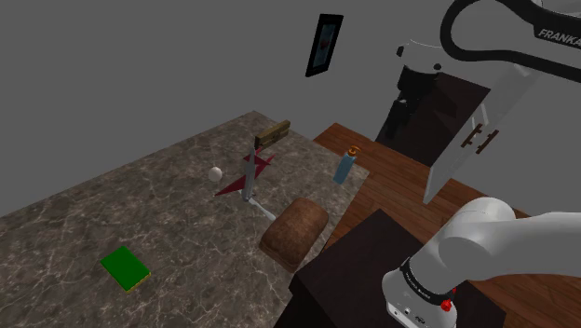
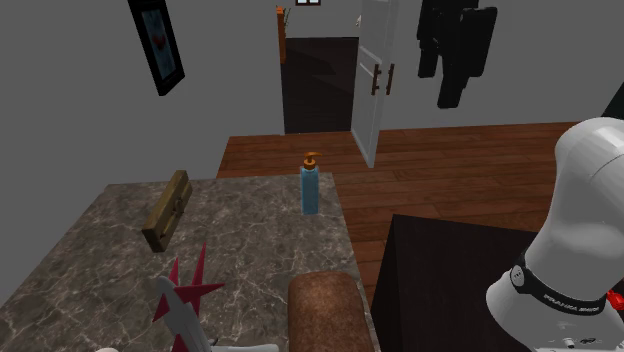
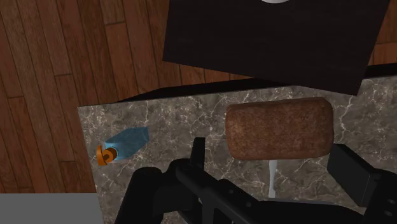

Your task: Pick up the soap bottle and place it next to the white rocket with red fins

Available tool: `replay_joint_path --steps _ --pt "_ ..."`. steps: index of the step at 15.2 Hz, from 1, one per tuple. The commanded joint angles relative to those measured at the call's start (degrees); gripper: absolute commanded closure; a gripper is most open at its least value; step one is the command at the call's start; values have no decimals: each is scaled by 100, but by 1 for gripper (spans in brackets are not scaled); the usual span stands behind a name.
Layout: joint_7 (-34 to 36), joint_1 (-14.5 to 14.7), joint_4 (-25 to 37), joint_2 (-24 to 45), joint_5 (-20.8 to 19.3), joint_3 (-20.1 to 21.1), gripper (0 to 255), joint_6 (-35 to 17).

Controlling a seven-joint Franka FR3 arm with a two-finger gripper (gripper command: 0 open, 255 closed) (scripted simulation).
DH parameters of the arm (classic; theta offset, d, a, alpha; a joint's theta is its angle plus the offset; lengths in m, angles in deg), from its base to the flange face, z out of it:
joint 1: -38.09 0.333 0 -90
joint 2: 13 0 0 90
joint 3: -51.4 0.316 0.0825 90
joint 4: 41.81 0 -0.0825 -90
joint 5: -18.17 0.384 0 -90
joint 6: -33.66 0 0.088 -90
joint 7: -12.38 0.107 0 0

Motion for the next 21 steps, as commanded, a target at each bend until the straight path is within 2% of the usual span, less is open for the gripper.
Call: replay_joint_path --steps 1,11,16,21 --pt "0 0 0 0 0 0 0 0" --pt "-627 -356 -465 1077 -460 -904 0 -1737" --pt "-954 -495 -406 1887 -552 -1343 0 -2582" --pt "-1337 -587 -152 2834 -475 -1758 0 -3356"
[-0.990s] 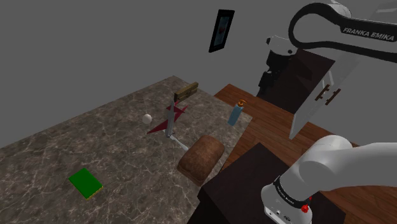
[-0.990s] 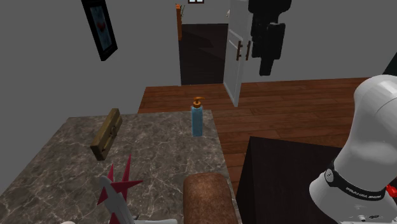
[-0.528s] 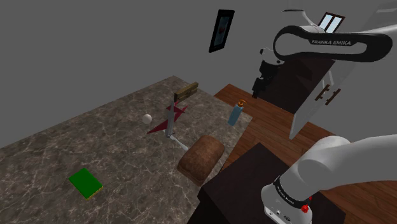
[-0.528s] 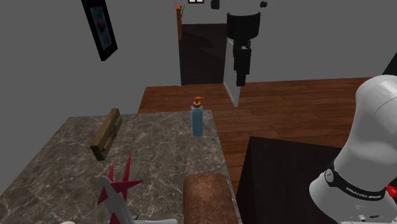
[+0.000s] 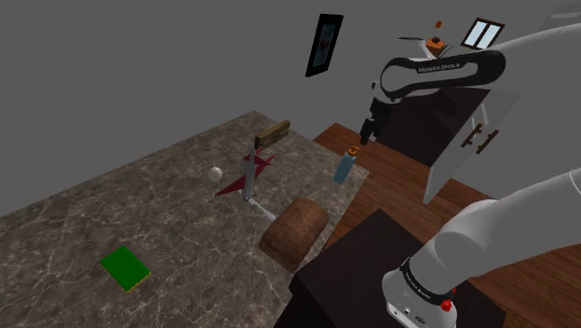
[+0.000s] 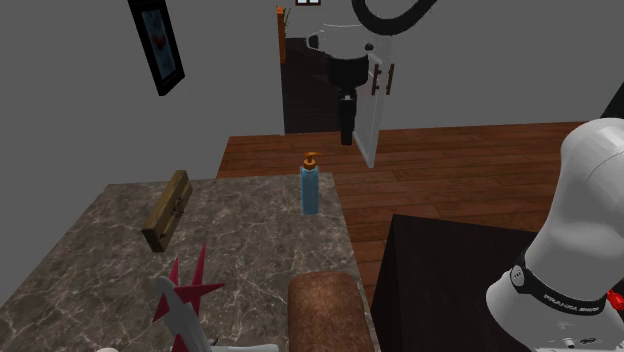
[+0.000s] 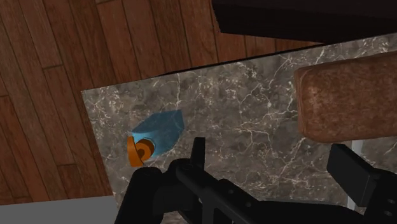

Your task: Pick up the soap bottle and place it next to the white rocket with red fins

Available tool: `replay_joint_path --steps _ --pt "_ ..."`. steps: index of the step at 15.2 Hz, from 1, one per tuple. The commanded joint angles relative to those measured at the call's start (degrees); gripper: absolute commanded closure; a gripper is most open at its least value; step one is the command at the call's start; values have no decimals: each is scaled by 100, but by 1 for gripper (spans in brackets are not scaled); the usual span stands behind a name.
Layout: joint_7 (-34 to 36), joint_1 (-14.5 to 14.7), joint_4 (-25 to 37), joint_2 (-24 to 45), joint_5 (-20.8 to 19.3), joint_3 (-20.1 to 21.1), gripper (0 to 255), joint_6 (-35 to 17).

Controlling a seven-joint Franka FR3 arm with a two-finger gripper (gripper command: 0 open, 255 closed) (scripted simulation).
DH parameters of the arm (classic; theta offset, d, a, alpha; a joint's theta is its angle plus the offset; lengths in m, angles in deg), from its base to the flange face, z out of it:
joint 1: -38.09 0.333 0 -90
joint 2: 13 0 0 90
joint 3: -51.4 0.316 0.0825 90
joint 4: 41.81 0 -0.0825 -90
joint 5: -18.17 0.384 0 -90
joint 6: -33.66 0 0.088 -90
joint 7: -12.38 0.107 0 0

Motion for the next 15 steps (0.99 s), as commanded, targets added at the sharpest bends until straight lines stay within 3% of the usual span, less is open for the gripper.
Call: replay_joint_path --steps 1,9,15 --pt "-193 -40 159 417 64 -175 0 -295" --pt "-1056 -204 1012 2156 763 -640 0 -1206" --pt "-1766 -558 1969 3525 1544 -663 0 -1542"
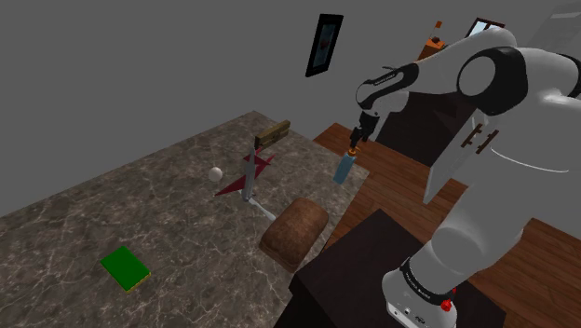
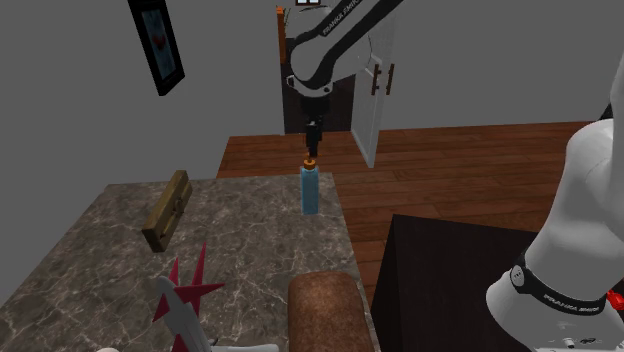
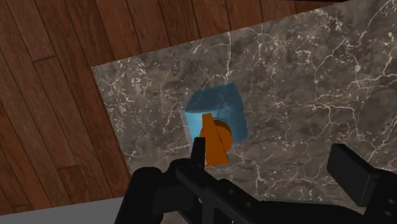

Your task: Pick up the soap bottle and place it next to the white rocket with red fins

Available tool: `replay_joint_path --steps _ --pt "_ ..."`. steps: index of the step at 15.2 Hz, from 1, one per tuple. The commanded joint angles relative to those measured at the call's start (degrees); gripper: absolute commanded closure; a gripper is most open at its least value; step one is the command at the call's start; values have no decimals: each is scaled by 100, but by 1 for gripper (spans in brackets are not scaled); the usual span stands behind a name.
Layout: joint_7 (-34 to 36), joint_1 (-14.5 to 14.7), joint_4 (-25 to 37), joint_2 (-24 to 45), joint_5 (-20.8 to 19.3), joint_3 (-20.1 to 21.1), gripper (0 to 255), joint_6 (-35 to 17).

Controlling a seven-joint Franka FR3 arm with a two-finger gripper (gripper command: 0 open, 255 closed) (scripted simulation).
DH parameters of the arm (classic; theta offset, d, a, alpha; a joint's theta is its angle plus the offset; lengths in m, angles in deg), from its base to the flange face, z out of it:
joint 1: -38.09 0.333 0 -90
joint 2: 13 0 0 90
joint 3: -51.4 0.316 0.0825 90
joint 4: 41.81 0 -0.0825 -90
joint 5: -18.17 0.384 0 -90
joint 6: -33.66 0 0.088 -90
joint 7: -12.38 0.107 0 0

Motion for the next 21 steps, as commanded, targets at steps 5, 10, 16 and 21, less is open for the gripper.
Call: replay_joint_path --steps 5,10,16,21 --pt "-445 -354 760 1044 544 129 0 -226" --pt "-524 -410 714 1303 665 201 0 -520" --pt "-533 -418 711 1334 679 210 0 -553" --pt "-532 -417 711 1334 679 210 255 -552"
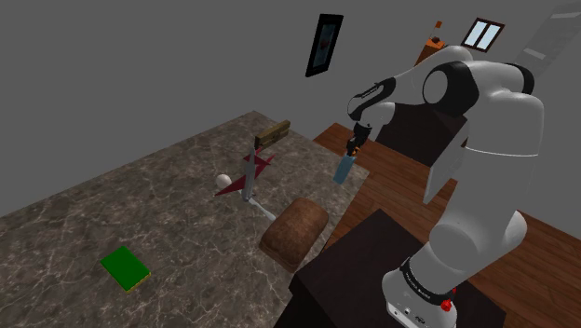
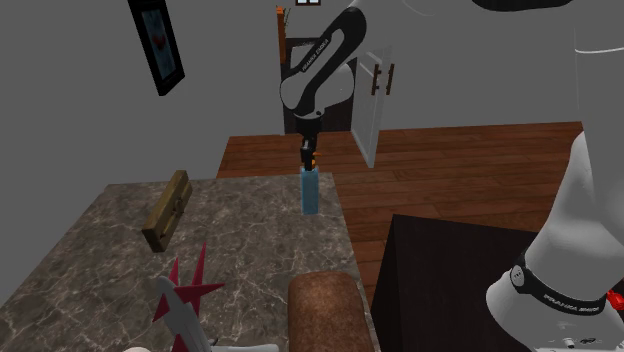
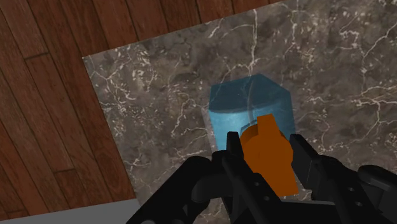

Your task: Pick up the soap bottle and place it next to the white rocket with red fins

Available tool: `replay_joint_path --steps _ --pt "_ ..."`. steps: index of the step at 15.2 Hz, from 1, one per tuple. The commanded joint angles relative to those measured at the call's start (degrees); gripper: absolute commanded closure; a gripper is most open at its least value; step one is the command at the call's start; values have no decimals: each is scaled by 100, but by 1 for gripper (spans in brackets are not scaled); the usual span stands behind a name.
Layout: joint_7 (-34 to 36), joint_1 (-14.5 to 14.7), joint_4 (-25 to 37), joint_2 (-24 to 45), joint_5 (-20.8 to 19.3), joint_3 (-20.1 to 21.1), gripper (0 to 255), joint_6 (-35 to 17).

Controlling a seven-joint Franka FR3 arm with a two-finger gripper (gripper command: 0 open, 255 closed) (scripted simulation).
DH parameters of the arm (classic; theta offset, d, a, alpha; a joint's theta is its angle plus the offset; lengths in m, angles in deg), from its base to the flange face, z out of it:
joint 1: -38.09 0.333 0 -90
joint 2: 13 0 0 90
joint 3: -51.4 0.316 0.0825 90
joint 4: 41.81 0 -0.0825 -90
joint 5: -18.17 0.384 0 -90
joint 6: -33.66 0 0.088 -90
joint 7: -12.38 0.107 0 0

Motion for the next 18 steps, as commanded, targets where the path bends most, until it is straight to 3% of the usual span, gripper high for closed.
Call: replay_joint_path --steps 1,8,18 --pt "0 0 -1 1 0 0 255 0" --pt "-1 -1 -1 2 0 0 255 -1" --pt "146 100 111 -505 -238 -136 255 594"
